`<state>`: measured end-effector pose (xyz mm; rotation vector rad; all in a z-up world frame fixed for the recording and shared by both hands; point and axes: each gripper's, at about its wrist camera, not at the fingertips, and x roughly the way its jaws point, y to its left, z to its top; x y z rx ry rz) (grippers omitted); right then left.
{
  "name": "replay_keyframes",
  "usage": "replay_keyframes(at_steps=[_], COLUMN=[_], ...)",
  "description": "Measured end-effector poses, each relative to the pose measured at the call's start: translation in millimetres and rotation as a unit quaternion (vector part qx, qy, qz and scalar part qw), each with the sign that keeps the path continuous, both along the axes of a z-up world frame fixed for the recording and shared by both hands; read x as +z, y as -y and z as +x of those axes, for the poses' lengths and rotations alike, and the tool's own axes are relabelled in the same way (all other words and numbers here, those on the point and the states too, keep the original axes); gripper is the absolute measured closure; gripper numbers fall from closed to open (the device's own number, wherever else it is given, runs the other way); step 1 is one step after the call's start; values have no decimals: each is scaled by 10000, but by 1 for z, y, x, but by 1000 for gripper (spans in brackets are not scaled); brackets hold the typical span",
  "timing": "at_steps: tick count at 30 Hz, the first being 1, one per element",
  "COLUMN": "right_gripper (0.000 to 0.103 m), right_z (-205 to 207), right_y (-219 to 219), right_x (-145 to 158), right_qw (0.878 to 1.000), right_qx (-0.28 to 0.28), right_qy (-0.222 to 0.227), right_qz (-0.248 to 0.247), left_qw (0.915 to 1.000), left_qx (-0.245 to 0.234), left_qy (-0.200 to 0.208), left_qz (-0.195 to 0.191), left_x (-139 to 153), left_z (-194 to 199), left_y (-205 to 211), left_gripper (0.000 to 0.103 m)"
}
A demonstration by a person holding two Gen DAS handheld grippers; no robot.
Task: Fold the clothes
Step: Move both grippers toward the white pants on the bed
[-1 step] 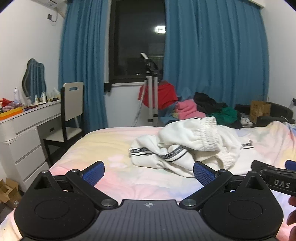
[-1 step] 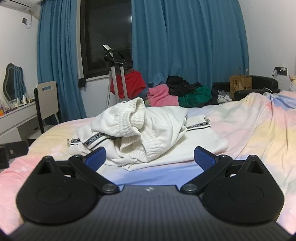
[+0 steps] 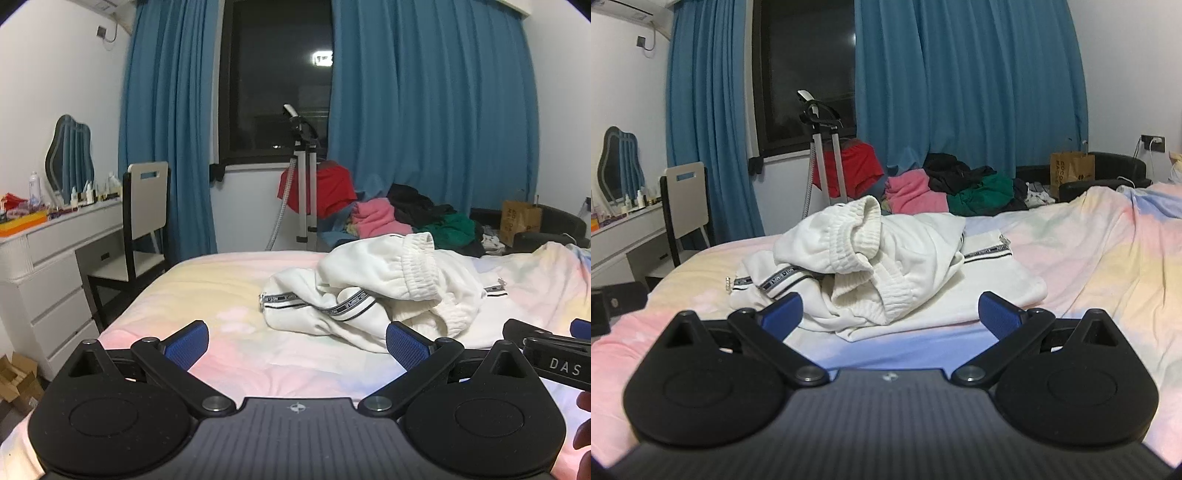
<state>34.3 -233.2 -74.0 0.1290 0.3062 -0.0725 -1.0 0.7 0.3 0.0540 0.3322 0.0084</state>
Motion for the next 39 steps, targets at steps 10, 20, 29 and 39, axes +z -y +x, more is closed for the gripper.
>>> replay_keyframes(at_steps=[10, 20, 29, 39], right_gripper=[0, 15, 64, 64], right_z=[-8, -12, -13, -16], right_y=[-1, -5, -6, -2], right_x=[4, 6, 4, 6], right_qw=[9997, 9995, 9996, 9990], right_qx=[69, 207, 219, -140], right_qy=[207, 230, 184, 420], right_qz=[-52, -42, 65, 100], left_qw=[9999, 9997, 9998, 9999], left_qx=[40, 66, 96, 52], left_qy=[-65, -139, -136, -145], left_qz=[-111, -182, -116, -38], left_x=[2, 0, -4, -8], left_z=[-5, -8, -8, -8], left_y=[-4, -6, -3, 0], left_gripper=[0, 0, 0, 0])
